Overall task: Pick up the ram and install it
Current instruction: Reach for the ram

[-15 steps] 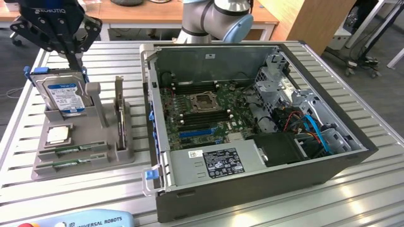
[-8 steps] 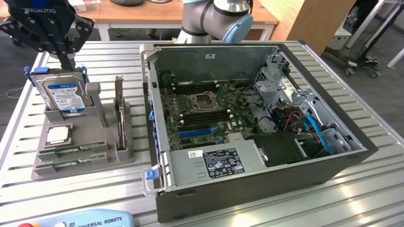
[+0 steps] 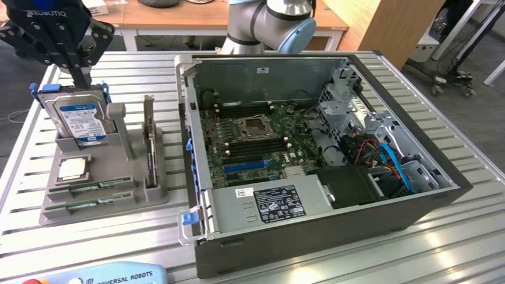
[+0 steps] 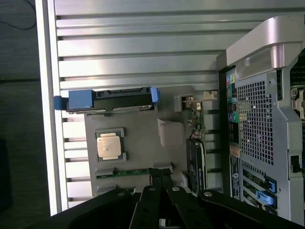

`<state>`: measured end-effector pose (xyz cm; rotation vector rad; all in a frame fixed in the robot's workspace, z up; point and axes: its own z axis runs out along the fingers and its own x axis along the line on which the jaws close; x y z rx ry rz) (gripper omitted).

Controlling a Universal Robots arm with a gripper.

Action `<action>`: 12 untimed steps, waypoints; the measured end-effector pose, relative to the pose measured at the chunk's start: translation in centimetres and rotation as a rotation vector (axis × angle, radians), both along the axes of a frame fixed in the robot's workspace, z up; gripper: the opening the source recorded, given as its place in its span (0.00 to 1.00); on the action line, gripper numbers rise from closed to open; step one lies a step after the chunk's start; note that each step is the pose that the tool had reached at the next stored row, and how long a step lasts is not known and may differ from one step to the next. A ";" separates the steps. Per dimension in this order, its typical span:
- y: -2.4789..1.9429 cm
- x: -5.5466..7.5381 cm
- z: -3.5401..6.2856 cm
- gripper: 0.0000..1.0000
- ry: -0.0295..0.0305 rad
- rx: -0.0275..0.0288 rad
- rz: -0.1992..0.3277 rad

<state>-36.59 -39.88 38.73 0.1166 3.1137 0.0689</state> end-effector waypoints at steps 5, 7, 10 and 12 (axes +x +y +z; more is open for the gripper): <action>-0.08 0.0 0.00 0.10 0.0000 0.0000 0.000; -0.24 0.0 0.00 0.10 0.0000 0.0000 0.000; -0.59 0.0 0.00 0.10 0.0000 0.0000 0.000; -0.86 0.0 0.00 0.10 0.0000 0.0000 0.000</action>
